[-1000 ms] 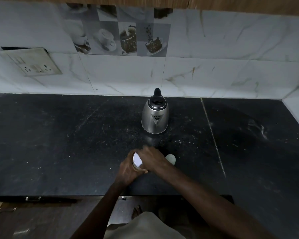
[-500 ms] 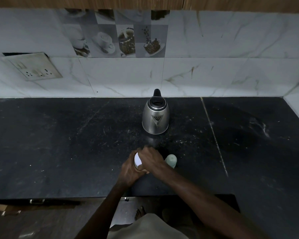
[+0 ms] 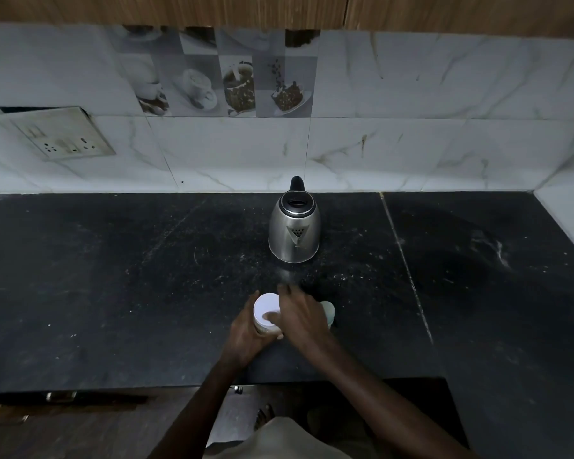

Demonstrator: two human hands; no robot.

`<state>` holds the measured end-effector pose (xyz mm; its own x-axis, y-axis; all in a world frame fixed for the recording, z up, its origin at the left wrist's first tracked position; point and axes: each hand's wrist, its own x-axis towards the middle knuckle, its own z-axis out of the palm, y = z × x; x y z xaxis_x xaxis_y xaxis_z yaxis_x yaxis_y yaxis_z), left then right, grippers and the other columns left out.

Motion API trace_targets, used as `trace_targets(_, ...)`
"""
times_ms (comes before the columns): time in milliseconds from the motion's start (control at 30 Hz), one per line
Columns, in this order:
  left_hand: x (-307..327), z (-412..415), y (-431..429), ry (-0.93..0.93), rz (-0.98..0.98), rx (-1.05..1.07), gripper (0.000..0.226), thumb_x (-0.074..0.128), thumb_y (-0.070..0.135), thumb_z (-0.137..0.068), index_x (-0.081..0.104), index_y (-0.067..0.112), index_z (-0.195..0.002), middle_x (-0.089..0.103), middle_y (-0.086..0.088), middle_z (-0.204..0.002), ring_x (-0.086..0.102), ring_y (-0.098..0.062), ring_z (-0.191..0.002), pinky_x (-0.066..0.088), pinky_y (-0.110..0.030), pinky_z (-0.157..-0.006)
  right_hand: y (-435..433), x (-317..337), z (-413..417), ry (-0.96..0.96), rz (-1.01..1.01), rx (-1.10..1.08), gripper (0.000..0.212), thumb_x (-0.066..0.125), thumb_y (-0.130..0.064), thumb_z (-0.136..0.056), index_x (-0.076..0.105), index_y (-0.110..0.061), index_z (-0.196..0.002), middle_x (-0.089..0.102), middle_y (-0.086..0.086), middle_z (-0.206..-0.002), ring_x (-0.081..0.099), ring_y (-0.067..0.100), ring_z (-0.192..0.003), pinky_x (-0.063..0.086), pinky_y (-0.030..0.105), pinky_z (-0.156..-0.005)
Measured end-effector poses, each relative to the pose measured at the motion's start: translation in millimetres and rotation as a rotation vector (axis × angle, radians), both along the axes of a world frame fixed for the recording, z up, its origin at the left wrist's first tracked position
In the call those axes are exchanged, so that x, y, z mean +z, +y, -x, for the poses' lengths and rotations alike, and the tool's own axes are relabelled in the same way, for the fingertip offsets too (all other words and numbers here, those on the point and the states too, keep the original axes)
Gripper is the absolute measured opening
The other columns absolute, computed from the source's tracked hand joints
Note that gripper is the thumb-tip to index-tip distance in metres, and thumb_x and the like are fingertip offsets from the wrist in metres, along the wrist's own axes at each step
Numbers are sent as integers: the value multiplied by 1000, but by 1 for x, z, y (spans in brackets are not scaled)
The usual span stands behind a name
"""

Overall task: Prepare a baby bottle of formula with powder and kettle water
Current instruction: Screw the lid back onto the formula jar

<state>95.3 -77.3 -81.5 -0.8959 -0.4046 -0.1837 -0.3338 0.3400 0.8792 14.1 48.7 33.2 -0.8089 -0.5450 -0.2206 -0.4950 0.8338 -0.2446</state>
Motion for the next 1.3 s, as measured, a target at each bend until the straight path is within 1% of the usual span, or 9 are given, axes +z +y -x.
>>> trace_targets(100,-9,0,-2,-21,40,-28,133,99,49,-53,32,13,-163,44,7,-159,42,-8,-144,35,-24,-117,34,0,9,87,230,-109,49,70,-34,-91,58,-20,-137,62,5,-132,66,31,-115,57,44,-89)
trace_targets(233,-21,-2,-6,11,118,-47,131,100,46,-53,33,12,-161,37,2,-164,35,-14,-149,31,-34,-123,80,-16,22,98,542,-388,52,66,-3,-80,66,-20,-129,67,-1,-123,70,22,-98,59,44,-87)
trace_targets(367,-20,-1,-10,56,167,-42,101,89,55,-57,53,14,-143,52,3,-135,53,-18,-126,45,-39,-109,107,-43,28,-80,476,-537,58,65,-1,-78,62,-20,-133,66,3,-126,68,21,-100,58,43,-89)
trace_targets(533,-20,3,-11,75,203,-36,89,91,49,-58,59,14,-134,54,6,-124,57,-19,-117,43,-29,-99,112,-78,23,-296,410,-397,63,82,-20,-75,59,-21,-133,65,0,-126,64,21,-114,50,32,-93)
trace_targets(633,-18,12,-13,68,215,-35,91,87,53,-59,59,13,-135,58,2,-126,57,-19,-118,43,-29,-100,105,-86,16,-260,463,-390,68,89,-14,-68,59,-15,-130,64,5,-125,63,24,-114,52,38,-96)
trace_targets(800,-11,34,-18,46,222,-51,91,95,40,-60,59,13,-139,62,-5,-132,57,-25,-124,39,-26,-104,94,-90,19,-137,475,-420,52,88,-21,-73,64,-10,-118,69,8,-114,67,29,-104,54,39,-86)
trace_targets(1100,2,70,-24,43,253,-68,92,99,27,-65,56,9,-144,63,-11,-141,54,-28,-131,39,-30,-108,71,-100,50,-64,461,-414,55,90,-18,-70,65,-8,-118,68,12,-113,67,35,-104,55,41,-87)
trace_targets(1233,5,80,-25,39,238,-65,91,98,22,-66,55,10,-146,62,-10,-144,55,-30,-134,45,-42,-113,57,-100,66,-48,475,-397,55,88,-17,-72,66,-6,-120,68,15,-114,67,37,-105,55,43,-87)
trace_targets(1300,9,85,-24,39,231,-51,91,97,20,-68,54,10,-148,61,-11,-145,54,-29,-135,42,-35,-112,51,-99,75,-49,465,-386,57,88,-17,-72,65,-6,-123,67,15,-116,66,37,-106,54,43,-88)
